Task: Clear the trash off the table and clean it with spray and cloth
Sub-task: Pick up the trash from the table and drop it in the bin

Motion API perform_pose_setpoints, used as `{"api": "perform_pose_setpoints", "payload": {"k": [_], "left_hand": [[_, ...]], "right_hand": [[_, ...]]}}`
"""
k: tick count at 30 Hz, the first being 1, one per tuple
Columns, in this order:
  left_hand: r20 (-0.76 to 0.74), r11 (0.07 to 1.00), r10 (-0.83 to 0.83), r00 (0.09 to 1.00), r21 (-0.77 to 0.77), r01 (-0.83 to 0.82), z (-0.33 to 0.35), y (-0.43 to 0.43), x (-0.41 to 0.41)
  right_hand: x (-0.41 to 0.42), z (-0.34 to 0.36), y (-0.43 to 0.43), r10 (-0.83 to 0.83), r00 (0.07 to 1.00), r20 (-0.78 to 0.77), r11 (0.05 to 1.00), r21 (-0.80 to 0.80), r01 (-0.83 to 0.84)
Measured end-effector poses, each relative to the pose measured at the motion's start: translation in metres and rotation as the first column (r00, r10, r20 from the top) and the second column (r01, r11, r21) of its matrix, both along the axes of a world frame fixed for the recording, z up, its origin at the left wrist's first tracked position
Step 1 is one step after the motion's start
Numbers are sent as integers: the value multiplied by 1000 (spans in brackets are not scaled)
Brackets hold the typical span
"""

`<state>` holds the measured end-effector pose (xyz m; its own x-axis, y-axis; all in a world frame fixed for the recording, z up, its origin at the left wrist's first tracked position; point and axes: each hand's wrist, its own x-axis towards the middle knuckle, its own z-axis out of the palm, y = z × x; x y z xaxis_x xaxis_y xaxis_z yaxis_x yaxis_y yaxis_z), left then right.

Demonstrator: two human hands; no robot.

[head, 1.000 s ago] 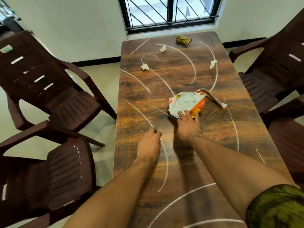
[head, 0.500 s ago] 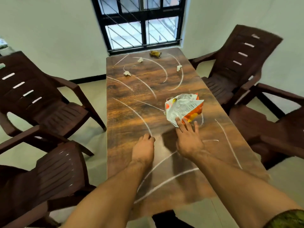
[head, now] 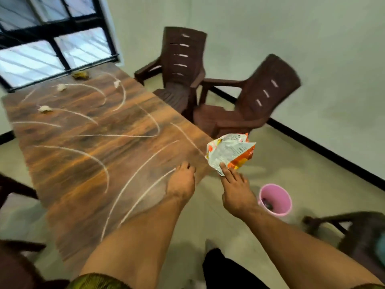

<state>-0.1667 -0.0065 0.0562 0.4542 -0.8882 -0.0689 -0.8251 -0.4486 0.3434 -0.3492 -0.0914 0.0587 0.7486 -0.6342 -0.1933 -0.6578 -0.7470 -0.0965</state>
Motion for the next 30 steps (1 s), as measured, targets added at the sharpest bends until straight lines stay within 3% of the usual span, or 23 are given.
{"api": "perform_pose_setpoints", "payload": {"k": [6,11,22,30], "left_hand": [[-13,959,-282,959,-1,282,-17,-94,-106],[-62,915,-393,918,71,396,-61,-155,-175],[-164,865,-384,909,280,416,-196,-305,-268],[-130,818,-415,900,380,432,-316,-397,-279]], "right_hand": [[-124,-13,-33,-292,956,-25,950,112,292],[-199,-47,-74,-400,913,-83,891,196,409],[-293,-197,-224,-239,942,-235,820,472,325],[-302,-343,-329,-217,965,-145,749,609,260]]}}
